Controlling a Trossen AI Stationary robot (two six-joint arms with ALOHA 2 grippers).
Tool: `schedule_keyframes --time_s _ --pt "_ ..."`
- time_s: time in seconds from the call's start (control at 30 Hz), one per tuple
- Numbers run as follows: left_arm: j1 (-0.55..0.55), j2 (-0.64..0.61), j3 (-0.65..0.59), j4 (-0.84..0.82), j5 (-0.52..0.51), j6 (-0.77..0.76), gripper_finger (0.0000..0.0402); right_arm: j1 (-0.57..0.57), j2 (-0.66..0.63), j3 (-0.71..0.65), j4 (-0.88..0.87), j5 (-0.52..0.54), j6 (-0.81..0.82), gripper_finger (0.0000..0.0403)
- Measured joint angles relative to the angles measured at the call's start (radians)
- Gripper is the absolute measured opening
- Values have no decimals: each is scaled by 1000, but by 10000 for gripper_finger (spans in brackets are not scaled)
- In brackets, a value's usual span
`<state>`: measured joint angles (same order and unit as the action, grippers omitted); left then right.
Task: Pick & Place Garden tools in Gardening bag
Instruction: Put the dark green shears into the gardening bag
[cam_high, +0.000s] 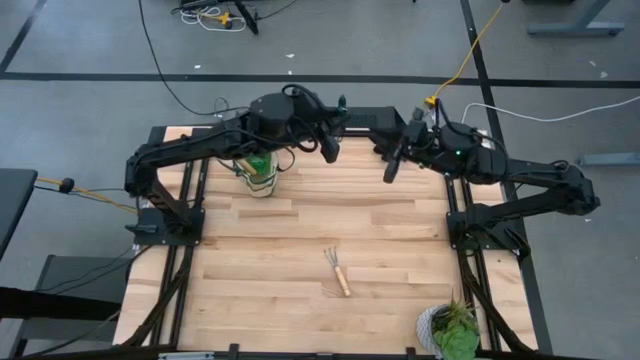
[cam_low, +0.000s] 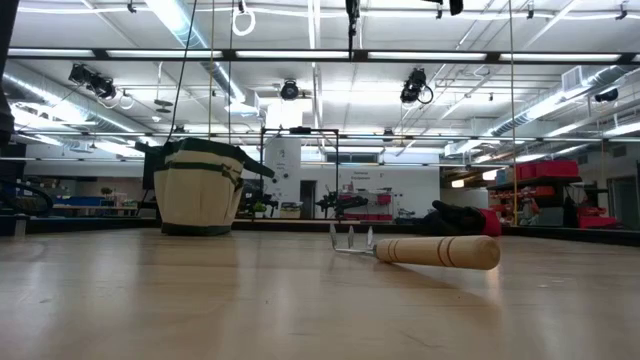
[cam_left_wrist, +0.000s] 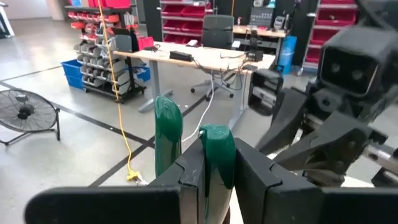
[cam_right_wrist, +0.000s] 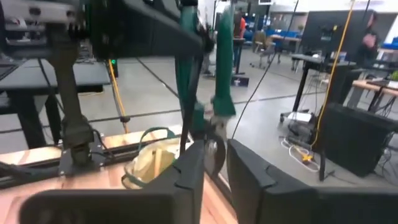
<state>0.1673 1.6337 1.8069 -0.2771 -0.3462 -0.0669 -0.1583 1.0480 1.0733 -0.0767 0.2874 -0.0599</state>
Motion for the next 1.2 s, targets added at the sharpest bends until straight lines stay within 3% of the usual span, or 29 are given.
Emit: schedule_keyframes --time_s 0.3,0.63,1.2 --pt "0 -33 0 -37 33 -1 62 3 -78 0 -75 -23 30 4" --pt "0 -58 0 -74 80 -8 62 4 -104 0 -122 -130 81 2" --pt "0 -144 0 -180 74 -31 62 9 -103 0 -122 -200 86 0"
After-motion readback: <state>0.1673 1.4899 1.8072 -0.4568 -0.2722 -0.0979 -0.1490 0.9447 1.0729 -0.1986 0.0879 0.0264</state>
